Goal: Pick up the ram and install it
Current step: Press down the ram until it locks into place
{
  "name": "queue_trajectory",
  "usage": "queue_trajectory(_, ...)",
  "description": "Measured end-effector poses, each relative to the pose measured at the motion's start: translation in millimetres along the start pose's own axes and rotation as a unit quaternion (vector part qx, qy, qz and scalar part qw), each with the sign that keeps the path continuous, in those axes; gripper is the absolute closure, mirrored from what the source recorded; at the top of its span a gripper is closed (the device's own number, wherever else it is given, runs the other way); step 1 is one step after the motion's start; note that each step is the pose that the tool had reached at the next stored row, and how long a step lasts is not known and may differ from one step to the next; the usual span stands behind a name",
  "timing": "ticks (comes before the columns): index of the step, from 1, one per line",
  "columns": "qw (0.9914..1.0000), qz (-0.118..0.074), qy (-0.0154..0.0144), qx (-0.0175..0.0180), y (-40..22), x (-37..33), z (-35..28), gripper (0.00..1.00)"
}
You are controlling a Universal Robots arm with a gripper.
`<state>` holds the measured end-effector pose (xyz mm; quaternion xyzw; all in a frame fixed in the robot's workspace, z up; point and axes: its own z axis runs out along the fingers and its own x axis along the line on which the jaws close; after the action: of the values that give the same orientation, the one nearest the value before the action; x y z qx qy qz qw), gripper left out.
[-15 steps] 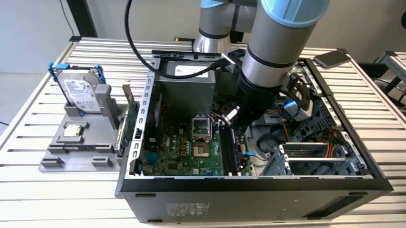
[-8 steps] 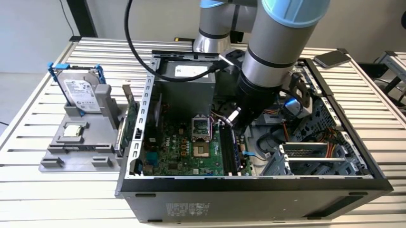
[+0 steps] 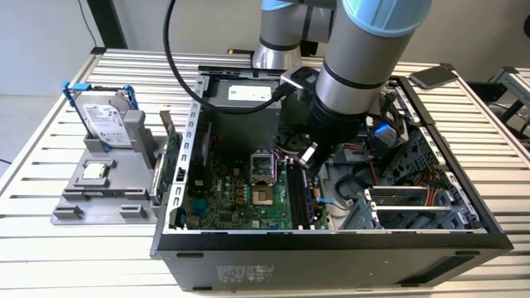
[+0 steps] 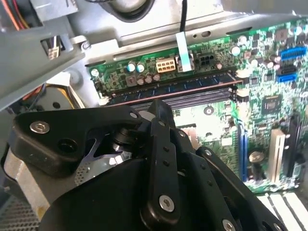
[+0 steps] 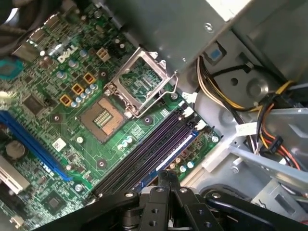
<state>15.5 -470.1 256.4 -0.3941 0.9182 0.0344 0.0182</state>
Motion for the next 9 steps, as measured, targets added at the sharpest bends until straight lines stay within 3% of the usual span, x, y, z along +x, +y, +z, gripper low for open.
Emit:
queue_trajectory(5,0.99922,-0.039,-0.0054,0.0002,0.0,0.0,0.0,1.0)
queue_trajectory(9,0.99738,-0.072,-0.0077,-0.0014,0.1,0.0,0.3,1.0)
